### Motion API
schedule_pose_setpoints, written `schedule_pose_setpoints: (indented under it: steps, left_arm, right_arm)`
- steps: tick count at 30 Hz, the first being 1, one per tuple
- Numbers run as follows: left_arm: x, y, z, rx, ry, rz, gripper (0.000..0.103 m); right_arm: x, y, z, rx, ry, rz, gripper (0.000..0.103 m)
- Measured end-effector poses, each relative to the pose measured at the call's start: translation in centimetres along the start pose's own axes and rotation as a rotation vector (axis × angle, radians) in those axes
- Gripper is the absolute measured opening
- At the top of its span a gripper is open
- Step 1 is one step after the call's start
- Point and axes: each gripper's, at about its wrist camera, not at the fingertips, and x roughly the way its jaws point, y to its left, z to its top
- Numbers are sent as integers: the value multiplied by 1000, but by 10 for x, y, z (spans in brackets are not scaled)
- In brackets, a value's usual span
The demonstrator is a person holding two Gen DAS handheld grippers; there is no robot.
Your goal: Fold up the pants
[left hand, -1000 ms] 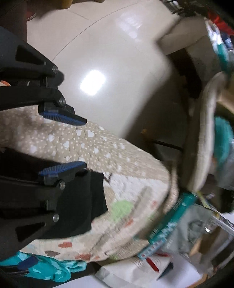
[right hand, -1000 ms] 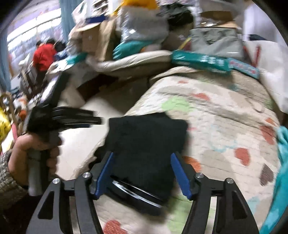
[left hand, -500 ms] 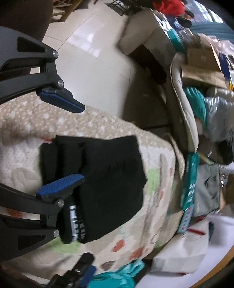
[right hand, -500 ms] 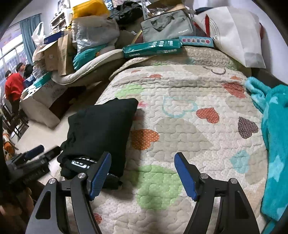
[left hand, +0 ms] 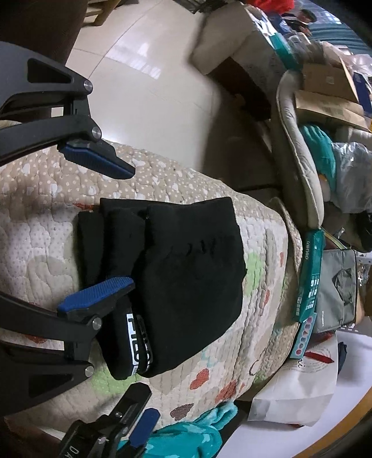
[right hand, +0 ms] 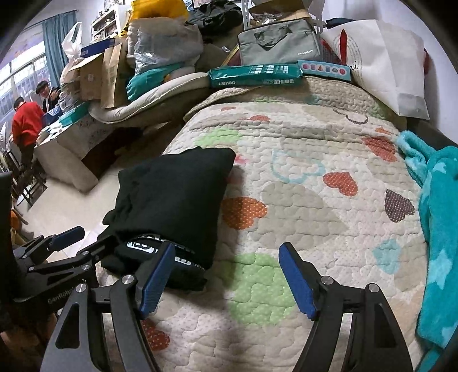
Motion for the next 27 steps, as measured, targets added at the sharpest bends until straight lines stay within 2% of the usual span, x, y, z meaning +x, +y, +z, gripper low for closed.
schedule_pose_setpoints:
  steps: [27]
  left_arm:
    - [7,0,-1,-13,30,-19,70]
  right_arm:
    - [6,-3,-3,20,21,2,81]
